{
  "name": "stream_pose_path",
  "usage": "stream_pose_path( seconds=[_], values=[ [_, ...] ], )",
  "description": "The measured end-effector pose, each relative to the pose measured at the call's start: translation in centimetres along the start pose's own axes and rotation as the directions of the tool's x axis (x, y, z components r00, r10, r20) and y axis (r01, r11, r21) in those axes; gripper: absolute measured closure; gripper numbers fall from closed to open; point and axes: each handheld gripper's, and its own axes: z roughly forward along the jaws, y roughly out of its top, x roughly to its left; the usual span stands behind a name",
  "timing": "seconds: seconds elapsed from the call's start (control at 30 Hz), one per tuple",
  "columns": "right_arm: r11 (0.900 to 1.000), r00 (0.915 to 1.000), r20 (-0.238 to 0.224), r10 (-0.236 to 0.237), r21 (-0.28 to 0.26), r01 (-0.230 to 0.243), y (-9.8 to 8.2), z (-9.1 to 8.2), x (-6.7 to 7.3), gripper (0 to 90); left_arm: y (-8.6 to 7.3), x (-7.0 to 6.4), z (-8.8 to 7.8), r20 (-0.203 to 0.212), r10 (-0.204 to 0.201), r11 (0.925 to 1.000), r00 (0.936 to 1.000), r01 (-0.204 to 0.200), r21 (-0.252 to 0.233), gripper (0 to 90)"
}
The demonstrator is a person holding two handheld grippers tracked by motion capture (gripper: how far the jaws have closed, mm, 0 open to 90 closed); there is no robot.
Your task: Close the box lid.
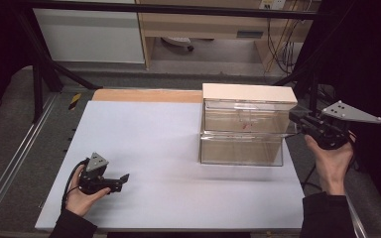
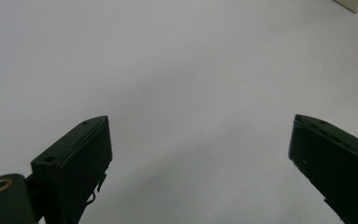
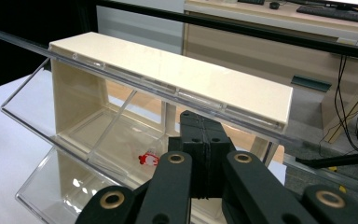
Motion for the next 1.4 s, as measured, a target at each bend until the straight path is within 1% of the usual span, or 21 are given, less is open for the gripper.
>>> stream_pose_path(
  seconds=[0.13,0.2,0.5,0.67,0.83,1.13,1.4],
  values=[
    [1.000,1.0000,-0.003,0.003,0.013,-0.003,-0.4,-0.1,0.1,90.0,-0.3,0.0,0.1,-0.002,0.000,1.0000,1.0000,0.000,0.004,5.8],
    [1.000,1.0000,-0.005,0.003,0.020,-0.003,-0.6,-0.1,0.2,90.0,-0.4,0.1,0.2,-0.003,0.006,0.9999,1.0000,-0.006,0.011,5.8],
    [0.999,0.9999,-0.007,0.010,0.046,-0.009,-1.5,-0.2,0.5,90.0,-0.6,0.1,0.2,0.000,0.003,1.0000,1.0000,-0.003,0.006,5.6],
    [0.999,0.9998,-0.015,0.014,0.049,-0.013,-2.1,-0.1,0.8,90.0,-0.6,0.1,0.1,-0.001,0.003,1.0000,1.0000,-0.003,0.002,5.6],
    [0.998,0.9996,-0.022,0.015,0.054,-0.014,-2.6,-0.1,0.9,90.0,-0.7,0.1,0.1,-0.001,0.008,0.9999,1.0000,-0.008,0.010,5.6],
    [0.998,0.9994,-0.028,0.023,0.060,-0.021,-3.4,-0.1,1.0,90.0,-0.7,0.2,0.1,-0.004,0.002,1.0000,1.0000,-0.002,0.002,5.6],
    [0.997,0.9990,-0.032,0.032,0.075,-0.030,-4.1,0.2,1.1,90.0,-0.7,0.2,0.0,-0.005,0.004,1.0000,1.0000,-0.004,0.002,5.6]
  ],
)
